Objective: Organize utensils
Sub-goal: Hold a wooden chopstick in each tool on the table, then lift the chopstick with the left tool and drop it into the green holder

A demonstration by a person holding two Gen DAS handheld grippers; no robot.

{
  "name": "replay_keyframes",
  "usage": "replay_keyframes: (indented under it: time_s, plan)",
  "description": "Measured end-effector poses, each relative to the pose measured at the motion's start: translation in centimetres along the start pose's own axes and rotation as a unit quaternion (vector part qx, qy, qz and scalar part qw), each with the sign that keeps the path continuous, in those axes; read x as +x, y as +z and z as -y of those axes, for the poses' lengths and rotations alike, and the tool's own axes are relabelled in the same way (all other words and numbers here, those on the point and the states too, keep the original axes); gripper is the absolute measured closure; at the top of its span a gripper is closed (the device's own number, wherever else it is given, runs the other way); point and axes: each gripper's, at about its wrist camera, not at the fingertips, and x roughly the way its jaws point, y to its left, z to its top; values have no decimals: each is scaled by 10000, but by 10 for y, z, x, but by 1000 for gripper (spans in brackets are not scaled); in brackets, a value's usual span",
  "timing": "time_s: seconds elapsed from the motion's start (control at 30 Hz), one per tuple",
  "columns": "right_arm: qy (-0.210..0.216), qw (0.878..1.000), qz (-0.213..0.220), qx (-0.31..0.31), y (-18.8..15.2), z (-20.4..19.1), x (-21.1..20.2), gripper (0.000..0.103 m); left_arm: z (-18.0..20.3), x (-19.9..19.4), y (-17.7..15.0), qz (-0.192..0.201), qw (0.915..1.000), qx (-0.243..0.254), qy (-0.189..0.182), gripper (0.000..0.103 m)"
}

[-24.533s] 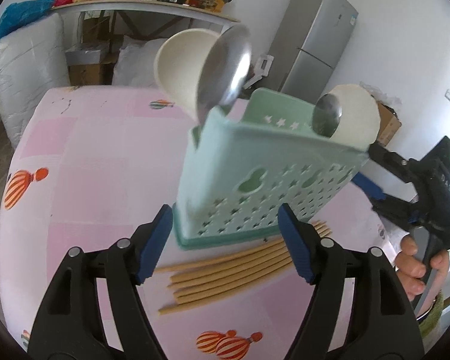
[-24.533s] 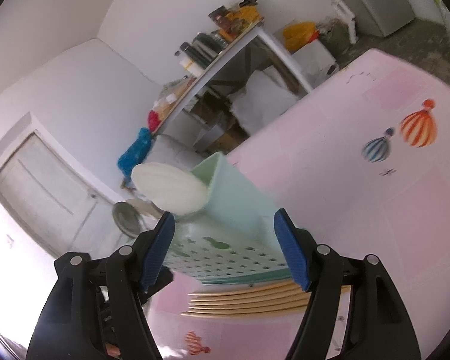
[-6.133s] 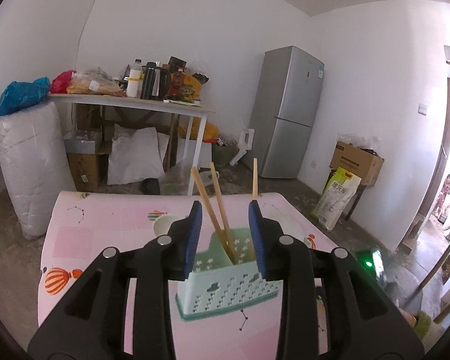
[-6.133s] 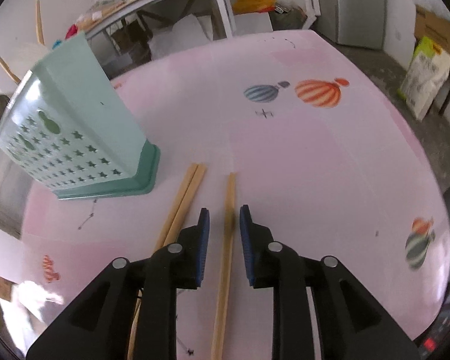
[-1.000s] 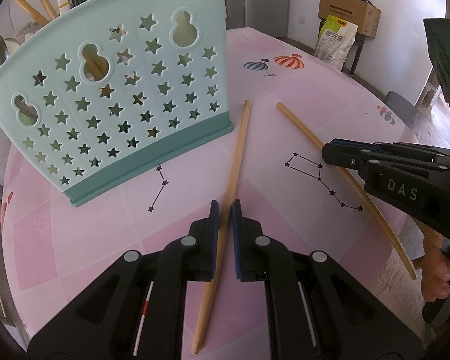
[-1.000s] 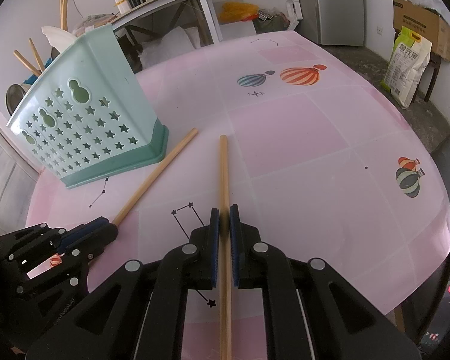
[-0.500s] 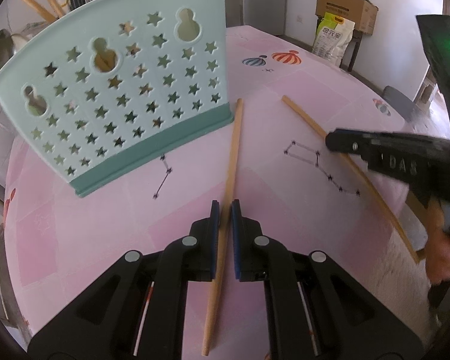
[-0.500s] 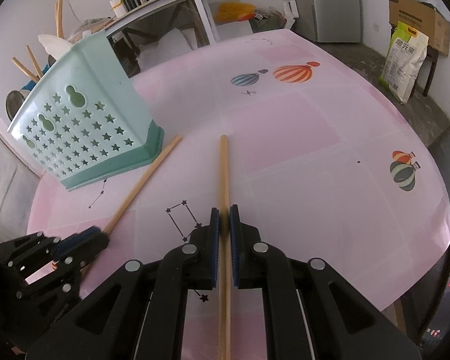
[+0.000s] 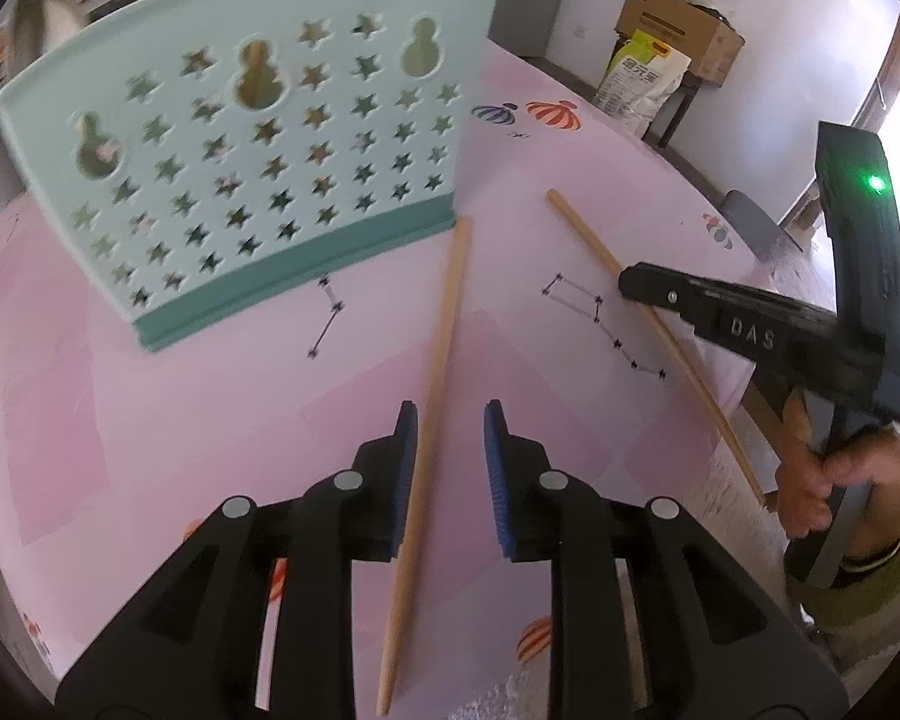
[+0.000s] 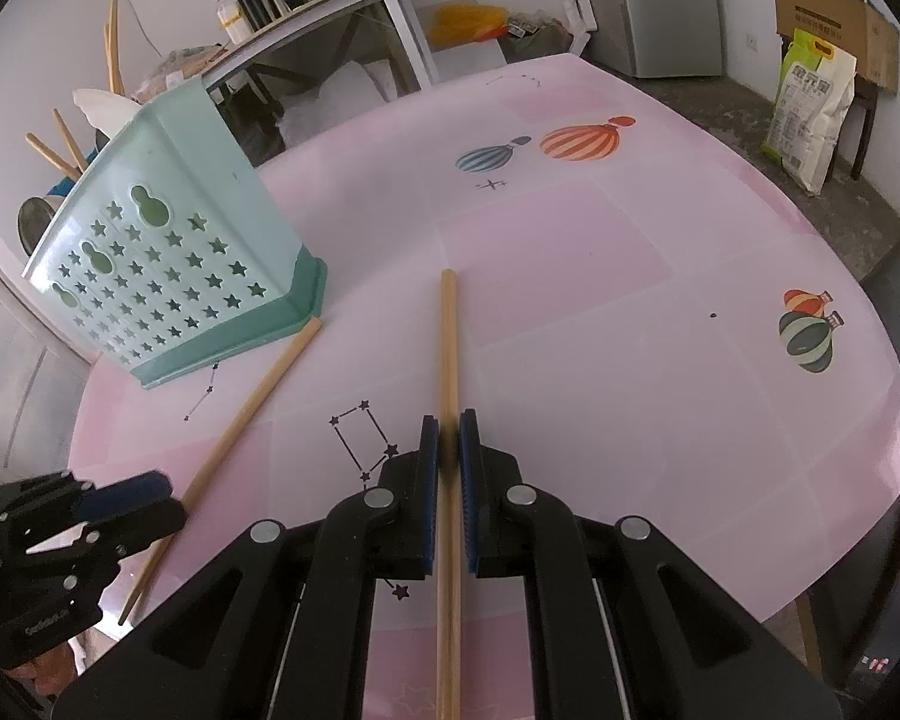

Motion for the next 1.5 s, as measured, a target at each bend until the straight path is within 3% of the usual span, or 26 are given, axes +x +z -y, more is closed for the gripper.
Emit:
replay_keyframes:
  time_s: [0.23,0.67,0.87,1.2,1.5]
  plan:
    - [54,10000,-4,6,-1,2,0,96,9,27,21,-234,9990,331,180,81]
    - [44,10000,6,-4,-1,1,0,96,26,53,55,-163,9963,638,557,82]
    - [30,10000,17,-8,-1,0,-2,96,33,54,53,-121,9962,683,527,98]
    - [-56,10000,39,-41,-2,-2,-2,96,31,-10,42,513,9977,431,71,98]
    - [-163,9998,52,-74,-3,-5,-2,96,13,-95,39,1358,9902,126,-304,98]
